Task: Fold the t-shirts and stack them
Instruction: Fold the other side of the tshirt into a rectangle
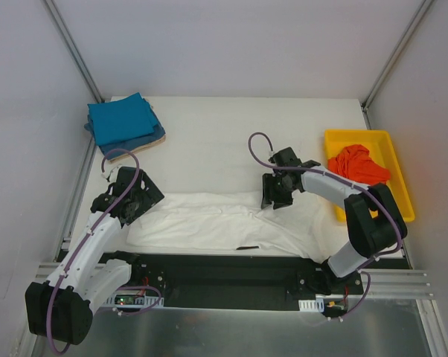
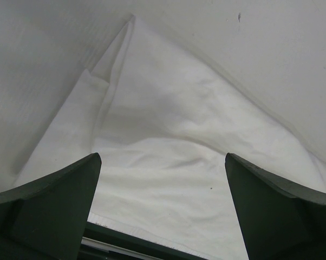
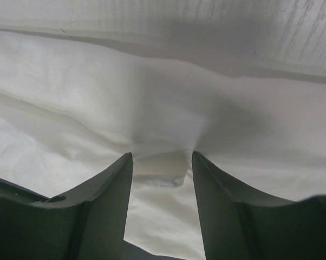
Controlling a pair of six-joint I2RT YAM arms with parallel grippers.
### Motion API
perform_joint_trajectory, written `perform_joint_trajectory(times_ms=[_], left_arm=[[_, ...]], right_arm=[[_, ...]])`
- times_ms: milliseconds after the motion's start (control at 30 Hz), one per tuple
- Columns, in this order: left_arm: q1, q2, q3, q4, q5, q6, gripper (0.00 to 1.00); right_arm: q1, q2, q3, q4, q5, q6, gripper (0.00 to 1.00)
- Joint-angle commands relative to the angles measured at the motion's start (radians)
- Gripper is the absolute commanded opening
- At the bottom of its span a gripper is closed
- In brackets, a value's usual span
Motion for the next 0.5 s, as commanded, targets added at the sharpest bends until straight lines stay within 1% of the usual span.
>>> perform_joint_trajectory(times_ms=[0, 100, 167, 200, 233, 333, 467], left_arm=[[0.009, -0.02, 0.025, -0.011, 0.016, -0.012, 0.99], [0.009, -0.017, 0.02, -0.013, 0.013, -0.014, 0.99], [0.009, -0.019, 0.016, -0.011, 0.016, -0.016, 0.99], [0.009, -0.019, 0.016, -0.011, 0.016, -0.016, 0.99], [0.009, -0.02, 0.016, -0.013, 0.016, -0.016, 0.99], [0.009, -0.02, 0.014, -0.013, 0.014, -0.009, 0.99], [0.01, -0.019, 0.008, -0.011, 0.016, -0.009, 0.99]], right_arm=[[0.013, -0.059, -0.041, 0.008, -0.06, 0.026, 0.5], [0.031, -0.073, -0.061, 0.006, -0.079, 0.038, 0.5], [0.042, -0.076, -0.068, -0.005, -0.053, 0.055, 0.45], [0.045, -0.08, -0.071, -0.008, -0.042, 0.063, 0.42], [0.046, -0.089, -0.072, -0.014, -0.032, 0.07, 0.33], [0.06, -0.122, -0.071, -0.031, 0.004, 0.09, 0.19], [0.1, -0.149, -0.046, -0.106, 0.071, 0.131, 0.18]])
